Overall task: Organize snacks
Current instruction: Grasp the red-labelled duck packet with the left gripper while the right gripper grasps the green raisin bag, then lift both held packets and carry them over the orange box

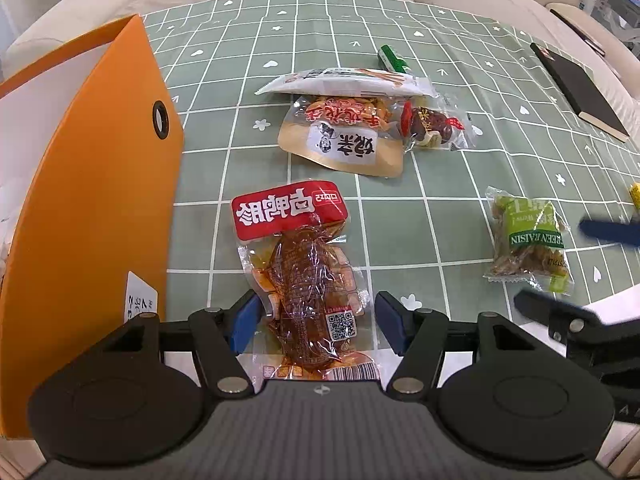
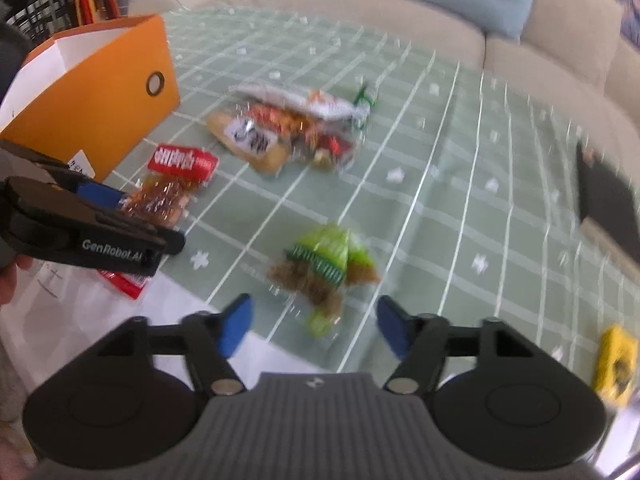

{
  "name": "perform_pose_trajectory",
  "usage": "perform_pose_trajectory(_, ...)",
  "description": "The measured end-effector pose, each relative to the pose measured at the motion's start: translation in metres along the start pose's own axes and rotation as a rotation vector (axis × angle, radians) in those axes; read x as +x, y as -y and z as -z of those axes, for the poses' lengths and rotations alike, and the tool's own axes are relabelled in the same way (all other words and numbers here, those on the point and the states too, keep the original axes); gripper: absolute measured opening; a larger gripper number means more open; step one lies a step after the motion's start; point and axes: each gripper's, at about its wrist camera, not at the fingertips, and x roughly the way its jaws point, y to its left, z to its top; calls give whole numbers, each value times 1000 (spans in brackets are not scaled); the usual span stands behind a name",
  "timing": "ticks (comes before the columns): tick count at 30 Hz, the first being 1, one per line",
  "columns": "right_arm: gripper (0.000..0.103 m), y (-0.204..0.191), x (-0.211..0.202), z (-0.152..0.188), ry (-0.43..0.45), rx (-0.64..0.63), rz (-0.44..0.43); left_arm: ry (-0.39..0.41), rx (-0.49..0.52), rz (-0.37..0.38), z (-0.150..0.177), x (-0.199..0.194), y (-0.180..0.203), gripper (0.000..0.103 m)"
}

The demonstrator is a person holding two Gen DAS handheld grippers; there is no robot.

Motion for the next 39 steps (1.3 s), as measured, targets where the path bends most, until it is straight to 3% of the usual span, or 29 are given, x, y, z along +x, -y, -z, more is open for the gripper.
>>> perform_pose_trajectory(2, 88, -1, 0, -1, 39, -46, 28, 1, 2, 9, 0, -1, -1, 72)
perform_pose_trajectory(7, 90, -8, 8, -1, 55, -121, 2, 4, 8, 20, 1, -1, -3, 72)
perform_pose_trajectory(12, 89, -13, 21, -3, 54, -158, 44, 11, 26, 19, 3, -1, -2, 72)
perform_pose_trajectory(15, 81, -4, 26, -5, 30, -90, 20, 14, 25, 22, 3, -1, -2, 72)
perform_pose_trajectory(20, 56, 0, 27, -4, 13, -44, 15, 34, -1, 45, 3, -2, -4, 71)
perform_pose_trajectory(39, 50, -3, 2, -8, 41, 9, -1, 107, -55, 105, 5, -28, -5, 71)
